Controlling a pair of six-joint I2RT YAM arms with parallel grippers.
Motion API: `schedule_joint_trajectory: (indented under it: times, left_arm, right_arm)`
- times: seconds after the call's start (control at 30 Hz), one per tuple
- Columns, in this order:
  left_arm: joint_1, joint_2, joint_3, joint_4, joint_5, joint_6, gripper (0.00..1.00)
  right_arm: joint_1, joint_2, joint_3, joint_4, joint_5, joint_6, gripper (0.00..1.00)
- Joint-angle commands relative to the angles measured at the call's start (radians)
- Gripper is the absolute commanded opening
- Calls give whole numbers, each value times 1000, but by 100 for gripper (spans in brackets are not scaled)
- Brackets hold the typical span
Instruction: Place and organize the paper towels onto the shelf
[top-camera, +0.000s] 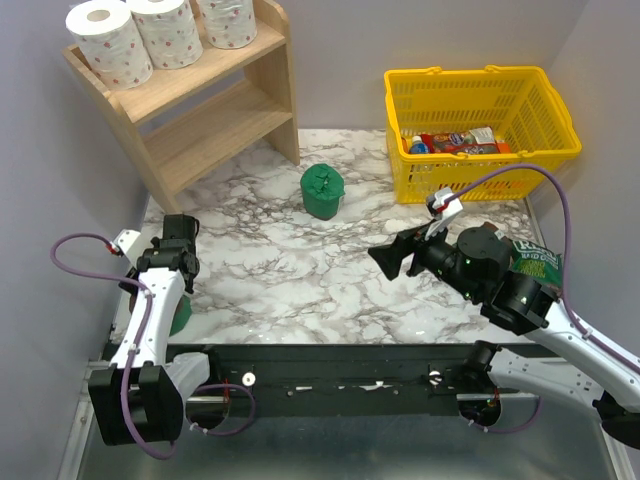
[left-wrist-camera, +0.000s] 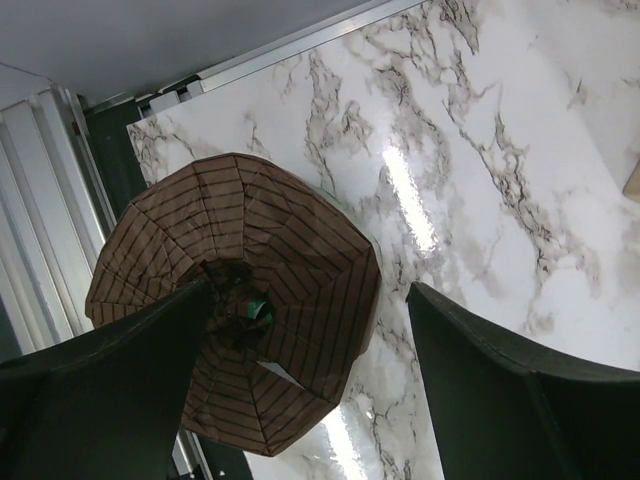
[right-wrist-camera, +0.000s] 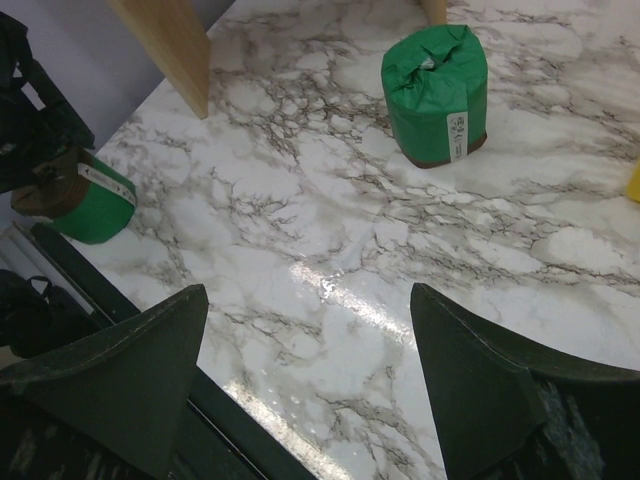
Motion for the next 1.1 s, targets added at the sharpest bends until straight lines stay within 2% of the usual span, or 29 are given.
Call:
schedule_joint_trajectory:
  times: [0.0, 0.13, 0.33, 0.37, 0.4, 0.47, 0.57, 0.6, 0.73, 0.83, 0.97, 1.0, 1.07]
  left_arm:
    - [7, 3, -27, 54, -19, -70, 85]
    - [7, -15, -24, 40, 20, -70, 74]
    - [6, -72, -80, 140, 70, 13, 70]
    - [7, -77, -93, 166, 104, 16, 67]
    - [7, -80, -109, 177, 119, 18, 60]
    - [7, -86, -123, 209, 156, 39, 56]
    - [7, -110, -142, 287, 263, 137, 50]
    - [6, -139, -152, 308, 338, 156, 45]
    - [3, -210, -176, 405, 543, 220, 41]
    - [-46, -236, -180, 440, 629, 211, 38]
    - [-216, -218, -163, 462, 632, 187, 38]
    - [-320, -197, -154, 471, 624, 176, 38]
    - [-420, -157, -139, 503, 594, 141, 39]
  right_arm:
    - [-2, -10, 15, 12, -31, -8, 91]
    - [-2, -2, 39, 11, -45, 1, 91]
    - [-2, -5, 35, 11, -51, 23, 90]
    - [-2, -5, 33, 11, -55, 23, 90]
    - [-2, -5, 31, 11, -57, 26, 90]
    - [0, -14, 28, 11, -66, 31, 90]
    - [-2, -31, 21, 8, -62, 31, 90]
    - [0, -36, 18, 9, -60, 29, 90]
    - [-2, -60, 7, 8, -49, -12, 90]
    - [0, -90, -1, 8, -2, -26, 91]
    - [-2, -110, -4, 8, 30, -38, 91]
    - [-2, -113, -5, 8, 30, -35, 91]
    - [0, -110, -11, 6, 23, -32, 90]
